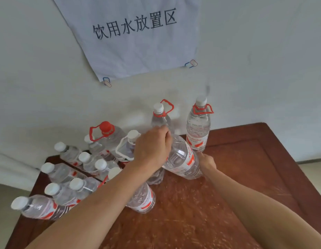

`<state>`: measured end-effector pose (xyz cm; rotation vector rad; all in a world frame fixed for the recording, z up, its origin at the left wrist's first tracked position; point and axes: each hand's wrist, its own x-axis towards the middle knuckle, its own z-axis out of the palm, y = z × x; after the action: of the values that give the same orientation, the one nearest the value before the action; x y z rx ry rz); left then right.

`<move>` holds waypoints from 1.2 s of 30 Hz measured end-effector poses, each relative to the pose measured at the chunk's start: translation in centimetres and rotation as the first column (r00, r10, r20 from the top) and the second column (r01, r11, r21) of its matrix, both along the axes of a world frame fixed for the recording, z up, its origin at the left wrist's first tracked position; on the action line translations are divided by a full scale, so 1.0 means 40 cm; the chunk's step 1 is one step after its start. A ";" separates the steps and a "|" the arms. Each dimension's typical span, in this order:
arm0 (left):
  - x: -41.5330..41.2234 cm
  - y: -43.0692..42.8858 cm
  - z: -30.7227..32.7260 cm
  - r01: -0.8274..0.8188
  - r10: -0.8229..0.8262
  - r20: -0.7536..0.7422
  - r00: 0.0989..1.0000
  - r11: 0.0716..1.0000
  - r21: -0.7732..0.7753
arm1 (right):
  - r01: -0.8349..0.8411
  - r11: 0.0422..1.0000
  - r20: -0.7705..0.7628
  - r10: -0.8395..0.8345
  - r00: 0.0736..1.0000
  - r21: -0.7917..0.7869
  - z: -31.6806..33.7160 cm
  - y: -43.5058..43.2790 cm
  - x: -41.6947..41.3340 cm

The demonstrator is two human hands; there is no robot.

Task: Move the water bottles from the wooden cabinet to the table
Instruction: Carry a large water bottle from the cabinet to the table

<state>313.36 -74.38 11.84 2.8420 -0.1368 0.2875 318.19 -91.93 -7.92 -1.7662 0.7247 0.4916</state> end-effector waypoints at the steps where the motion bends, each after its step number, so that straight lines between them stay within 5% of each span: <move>1: 0.006 -0.011 0.002 0.009 -0.009 0.010 1.000 1.000 0.001 | -0.010 1.000 0.021 0.011 1.000 -0.023 0.006 -0.005 0.000; 18: 0.160 -0.221 -0.008 0.132 -0.132 -0.002 0.991 0.989 0.072 | 0.054 0.968 -0.017 -0.052 0.999 0.243 -0.003 -0.085 -0.024; 25: 0.099 -0.192 0.013 0.128 -0.128 -0.116 0.985 0.992 -0.007 | -0.162 0.986 0.076 0.164 0.983 -0.042 0.014 -0.114 -0.095; 31: -0.054 -0.112 0.046 0.021 -0.021 0.002 1.000 0.999 -0.045 | -0.483 0.760 0.077 0.566 0.821 -0.434 0.046 -0.113 -0.204; 36: -0.307 0.063 0.084 -0.180 0.181 0.065 0.981 0.983 -0.028 | -0.639 0.483 0.032 0.812 0.583 -0.599 0.119 0.005 -0.343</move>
<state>301.09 -71.84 15.20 2.8272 0.1112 0.4207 304.47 -91.73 -3.18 -2.6178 -0.2510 0.5823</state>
